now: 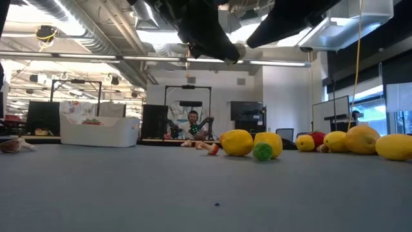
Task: Sort produce into baskets
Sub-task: Put the green mushroom into the yellow bin
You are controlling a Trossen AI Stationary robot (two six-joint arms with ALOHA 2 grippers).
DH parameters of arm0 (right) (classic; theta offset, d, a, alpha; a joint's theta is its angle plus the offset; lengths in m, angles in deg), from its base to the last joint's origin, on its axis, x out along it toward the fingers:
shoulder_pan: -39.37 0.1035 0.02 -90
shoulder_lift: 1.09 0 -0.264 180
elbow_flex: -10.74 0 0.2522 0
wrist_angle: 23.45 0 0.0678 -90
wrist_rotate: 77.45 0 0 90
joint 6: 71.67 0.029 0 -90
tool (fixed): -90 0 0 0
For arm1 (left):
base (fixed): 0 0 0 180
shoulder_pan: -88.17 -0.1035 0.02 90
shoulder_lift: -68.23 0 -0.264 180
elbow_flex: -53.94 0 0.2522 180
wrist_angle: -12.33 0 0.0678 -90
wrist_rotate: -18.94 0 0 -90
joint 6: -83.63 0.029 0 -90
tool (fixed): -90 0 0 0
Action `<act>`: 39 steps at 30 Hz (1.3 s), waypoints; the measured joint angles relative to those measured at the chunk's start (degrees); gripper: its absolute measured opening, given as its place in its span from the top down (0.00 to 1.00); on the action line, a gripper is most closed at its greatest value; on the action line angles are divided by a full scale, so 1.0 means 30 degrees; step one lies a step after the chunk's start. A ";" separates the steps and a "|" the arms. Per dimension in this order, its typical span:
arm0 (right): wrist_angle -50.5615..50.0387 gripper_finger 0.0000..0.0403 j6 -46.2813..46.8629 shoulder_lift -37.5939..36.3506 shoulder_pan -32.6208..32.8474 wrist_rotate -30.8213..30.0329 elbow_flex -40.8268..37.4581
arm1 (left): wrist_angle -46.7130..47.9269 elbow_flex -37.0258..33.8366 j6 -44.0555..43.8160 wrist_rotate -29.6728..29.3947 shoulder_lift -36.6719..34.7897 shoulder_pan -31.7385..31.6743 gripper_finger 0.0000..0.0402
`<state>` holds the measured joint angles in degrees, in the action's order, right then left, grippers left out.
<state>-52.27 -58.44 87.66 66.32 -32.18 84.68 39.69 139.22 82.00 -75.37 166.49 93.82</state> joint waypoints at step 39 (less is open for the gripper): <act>0.1672 0.92 -0.2522 0.0621 -0.0998 0.2082 -0.0002 | -0.0278 0.0000 0.1303 0.0069 -0.0007 0.0546 0.55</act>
<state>-47.25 -66.01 89.52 63.33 -25.93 84.68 38.86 139.22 85.91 -75.16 166.46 95.46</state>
